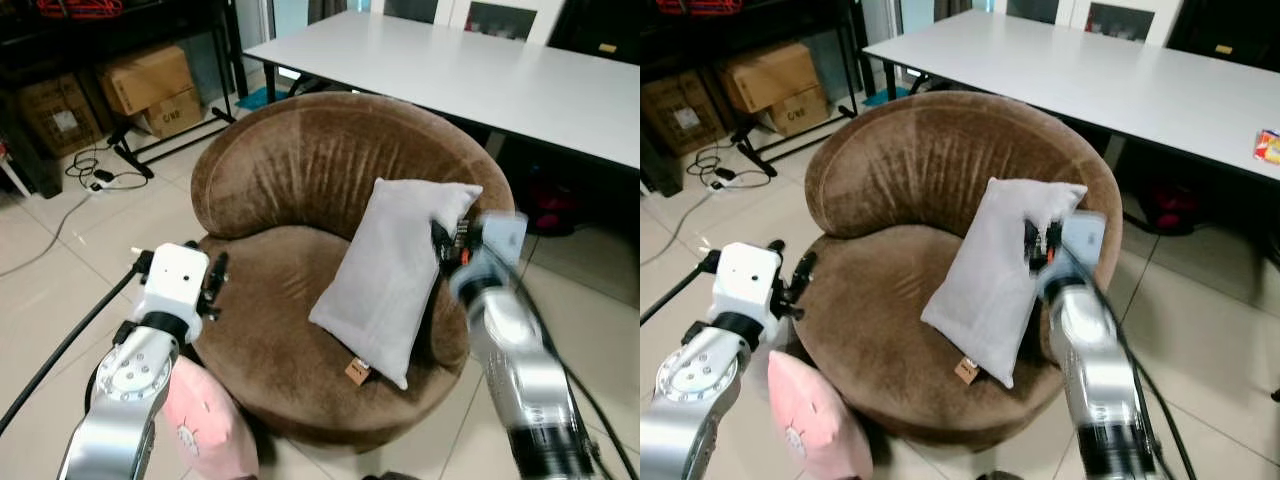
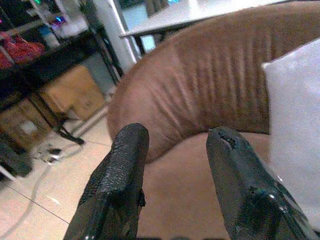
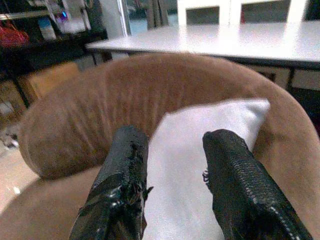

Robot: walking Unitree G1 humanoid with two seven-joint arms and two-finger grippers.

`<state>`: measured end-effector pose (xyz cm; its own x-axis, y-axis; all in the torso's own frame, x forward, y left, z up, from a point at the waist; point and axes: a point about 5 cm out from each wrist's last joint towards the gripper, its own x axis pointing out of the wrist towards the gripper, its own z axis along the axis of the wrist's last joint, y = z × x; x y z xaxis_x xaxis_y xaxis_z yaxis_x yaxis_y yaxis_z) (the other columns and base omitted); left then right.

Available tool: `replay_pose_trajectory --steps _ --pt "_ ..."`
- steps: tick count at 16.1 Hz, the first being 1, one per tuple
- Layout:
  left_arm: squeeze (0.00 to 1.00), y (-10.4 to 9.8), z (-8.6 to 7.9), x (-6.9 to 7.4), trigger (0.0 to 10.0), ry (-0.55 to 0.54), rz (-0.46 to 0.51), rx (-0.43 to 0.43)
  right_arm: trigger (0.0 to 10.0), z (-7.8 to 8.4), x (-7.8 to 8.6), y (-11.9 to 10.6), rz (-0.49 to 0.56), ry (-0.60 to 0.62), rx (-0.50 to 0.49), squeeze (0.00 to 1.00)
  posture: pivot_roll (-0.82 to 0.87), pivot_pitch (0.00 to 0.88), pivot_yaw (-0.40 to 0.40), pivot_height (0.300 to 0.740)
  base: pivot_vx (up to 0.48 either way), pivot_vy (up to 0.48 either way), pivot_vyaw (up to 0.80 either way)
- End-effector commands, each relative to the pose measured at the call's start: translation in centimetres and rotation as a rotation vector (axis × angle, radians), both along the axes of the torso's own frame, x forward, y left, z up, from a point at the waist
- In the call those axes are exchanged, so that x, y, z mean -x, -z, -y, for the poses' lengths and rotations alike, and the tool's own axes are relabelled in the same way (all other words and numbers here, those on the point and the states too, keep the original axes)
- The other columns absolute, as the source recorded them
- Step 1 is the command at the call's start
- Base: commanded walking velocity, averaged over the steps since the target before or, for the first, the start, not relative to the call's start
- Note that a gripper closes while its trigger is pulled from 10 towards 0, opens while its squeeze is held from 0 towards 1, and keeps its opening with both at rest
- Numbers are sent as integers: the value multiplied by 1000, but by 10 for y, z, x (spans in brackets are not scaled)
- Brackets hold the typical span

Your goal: Move the pillow to the sofa from floor

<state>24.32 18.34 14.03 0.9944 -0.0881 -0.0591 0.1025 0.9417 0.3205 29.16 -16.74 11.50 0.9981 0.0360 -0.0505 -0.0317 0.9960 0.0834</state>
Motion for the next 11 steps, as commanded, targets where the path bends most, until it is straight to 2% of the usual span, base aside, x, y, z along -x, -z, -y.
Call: replay_pose_trajectory --steps 1,4,11 --pt "0 -3 -7 0 10000 -53 44 -11 10000 -4 8 -12 38 -4 18 0 -73 0 20 740 0 0 0" --pt "0 -4 -8 4 10000 -65 56 -1 10000 -16 23 -12 19 -83 53 0 -72 0 17 740 0 0 0" --pt "0 -3 -5 6 10000 -78 75 2 10000 -17 23 -15 -23 -70 52 0 -63 0 9 740 0 0 0"
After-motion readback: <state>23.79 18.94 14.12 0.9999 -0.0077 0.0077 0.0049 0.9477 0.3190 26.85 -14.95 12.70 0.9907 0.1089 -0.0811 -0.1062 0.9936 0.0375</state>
